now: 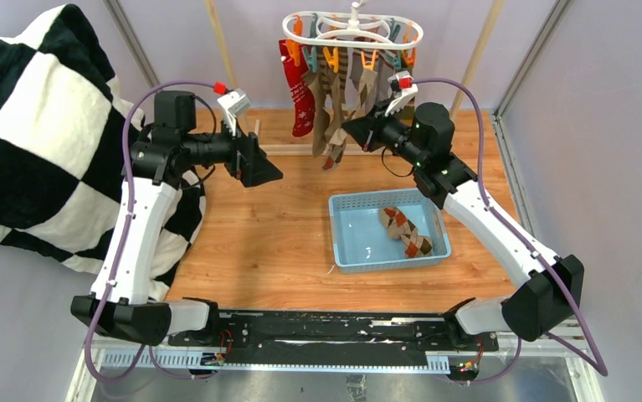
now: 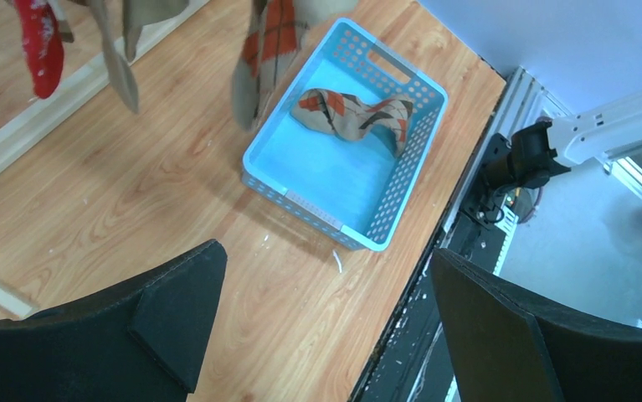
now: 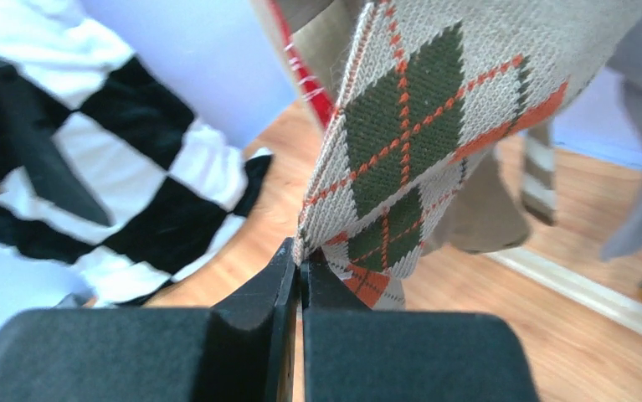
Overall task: Remove the socks clipped to the hanger
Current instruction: Remove the sock from the hanger.
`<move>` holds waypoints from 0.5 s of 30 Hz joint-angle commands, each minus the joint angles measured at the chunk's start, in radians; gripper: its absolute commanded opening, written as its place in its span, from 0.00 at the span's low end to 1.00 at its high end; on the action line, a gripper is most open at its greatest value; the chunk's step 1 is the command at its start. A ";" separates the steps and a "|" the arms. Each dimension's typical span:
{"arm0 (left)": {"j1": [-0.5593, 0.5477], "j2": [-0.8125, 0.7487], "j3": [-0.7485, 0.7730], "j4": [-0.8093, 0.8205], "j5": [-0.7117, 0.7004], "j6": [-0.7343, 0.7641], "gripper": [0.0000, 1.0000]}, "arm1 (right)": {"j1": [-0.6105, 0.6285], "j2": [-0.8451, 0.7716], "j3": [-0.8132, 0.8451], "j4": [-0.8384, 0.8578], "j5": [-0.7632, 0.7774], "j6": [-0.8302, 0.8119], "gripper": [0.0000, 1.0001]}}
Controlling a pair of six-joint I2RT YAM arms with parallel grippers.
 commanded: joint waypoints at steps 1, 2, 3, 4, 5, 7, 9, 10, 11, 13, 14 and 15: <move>-0.067 0.060 0.067 -0.005 0.004 -0.008 1.00 | 0.009 -0.025 -0.014 0.044 -0.233 0.127 0.00; -0.092 0.071 0.079 -0.005 -0.012 -0.004 1.00 | 0.009 -0.028 -0.017 0.056 -0.254 0.163 0.00; -0.115 0.083 0.094 -0.005 -0.032 0.001 1.00 | 0.009 -0.030 -0.021 0.071 -0.271 0.195 0.00; -0.138 0.097 0.110 -0.006 -0.054 0.009 1.00 | 0.009 -0.031 -0.024 0.084 -0.285 0.219 0.00; -0.159 0.110 0.127 -0.006 -0.083 0.015 1.00 | 0.010 -0.031 -0.025 0.096 -0.297 0.244 0.00; -0.189 0.141 0.165 -0.005 -0.134 0.028 1.00 | 0.010 -0.028 -0.017 0.110 -0.315 0.281 0.00; -0.209 0.169 0.203 -0.006 -0.167 0.044 1.00 | 0.011 -0.020 0.001 0.109 -0.325 0.311 0.00; -0.219 0.181 0.218 -0.005 -0.181 0.056 1.00 | 0.011 -0.015 0.011 0.109 -0.326 0.325 0.00; -0.231 0.190 0.232 -0.004 -0.200 0.073 1.00 | 0.011 -0.009 0.020 0.109 -0.329 0.341 0.00; -0.257 0.203 0.258 -0.004 -0.244 0.109 1.00 | 0.011 0.008 0.044 0.108 -0.346 0.366 0.00; -0.270 0.211 0.268 -0.003 -0.260 0.123 1.00 | 0.013 0.016 0.057 0.097 -0.352 0.376 0.00; -0.281 0.216 0.272 0.009 -0.278 0.126 1.00 | 0.014 0.026 0.073 0.080 -0.353 0.383 0.00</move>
